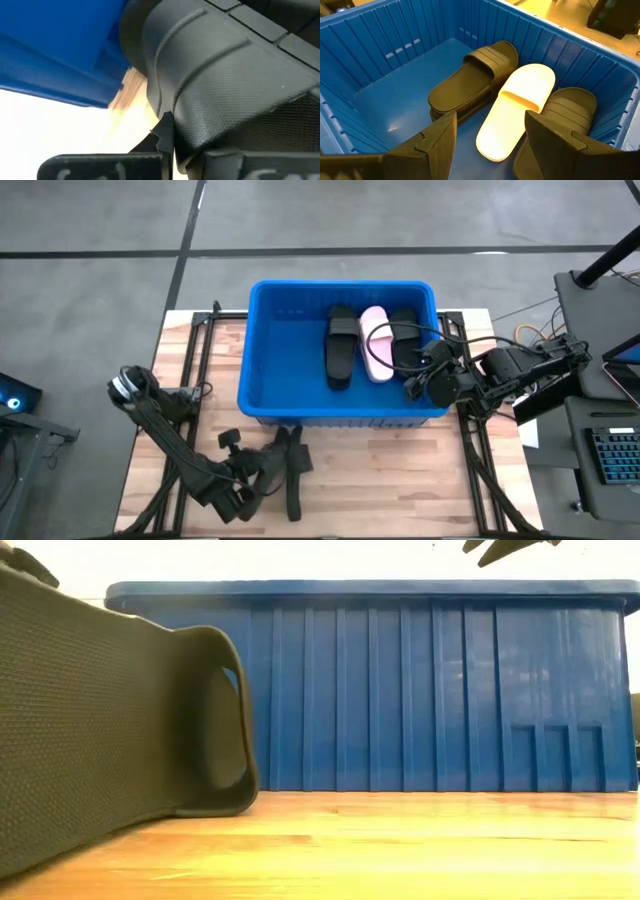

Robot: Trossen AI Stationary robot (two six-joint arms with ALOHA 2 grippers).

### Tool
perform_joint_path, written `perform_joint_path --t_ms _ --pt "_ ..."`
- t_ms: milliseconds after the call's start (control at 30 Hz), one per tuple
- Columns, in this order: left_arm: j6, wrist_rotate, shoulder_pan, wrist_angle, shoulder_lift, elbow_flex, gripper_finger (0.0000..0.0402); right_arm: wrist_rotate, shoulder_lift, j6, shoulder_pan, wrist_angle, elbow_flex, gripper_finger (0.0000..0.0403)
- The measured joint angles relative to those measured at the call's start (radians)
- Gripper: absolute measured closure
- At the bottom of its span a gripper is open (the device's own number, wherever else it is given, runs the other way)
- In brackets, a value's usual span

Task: Pick and place slides into bin
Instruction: Put the black slide into the blue bin

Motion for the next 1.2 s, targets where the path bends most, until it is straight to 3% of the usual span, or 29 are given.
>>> perform_joint_path --t_ms 333,533,633,767,967,1067,1200 --pt "0.000 0.068 0.000 -0.008 -0.256 0.011 0.0400 0.000 0.000 -0.003 0.000 -0.001 0.000 0.0179" --pt "0.031 0.069 0.000 0.006 -0.427 0.078 0.0400 -0.001 0.000 -0.003 0.000 -0.001 0.000 0.0179" --pt "0.148 0.002 0.001 0.072 -0.486 0.125 0.0400 -0.003 0.000 -0.003 0.000 -0.001 0.000 0.0179" --pt "0.385 -0.197 0.032 0.187 -0.512 0.199 0.0400 -0.003 0.000 -0.003 0.000 -0.001 0.000 0.0179" --pt "0.718 -0.388 0.210 0.316 -0.487 0.313 0.0400 -0.003 0.000 -0.002 0.000 -0.001 0.000 0.0179" --pt "0.909 -0.401 0.328 0.392 -0.463 0.343 0.0400 -0.003 0.000 0.007 0.000 -0.001 0.000 0.0179" --pt "1.038 -0.390 0.481 0.404 -0.415 0.371 0.0400 -0.002 -0.001 0.008 0.000 -0.003 0.000 0.0179"
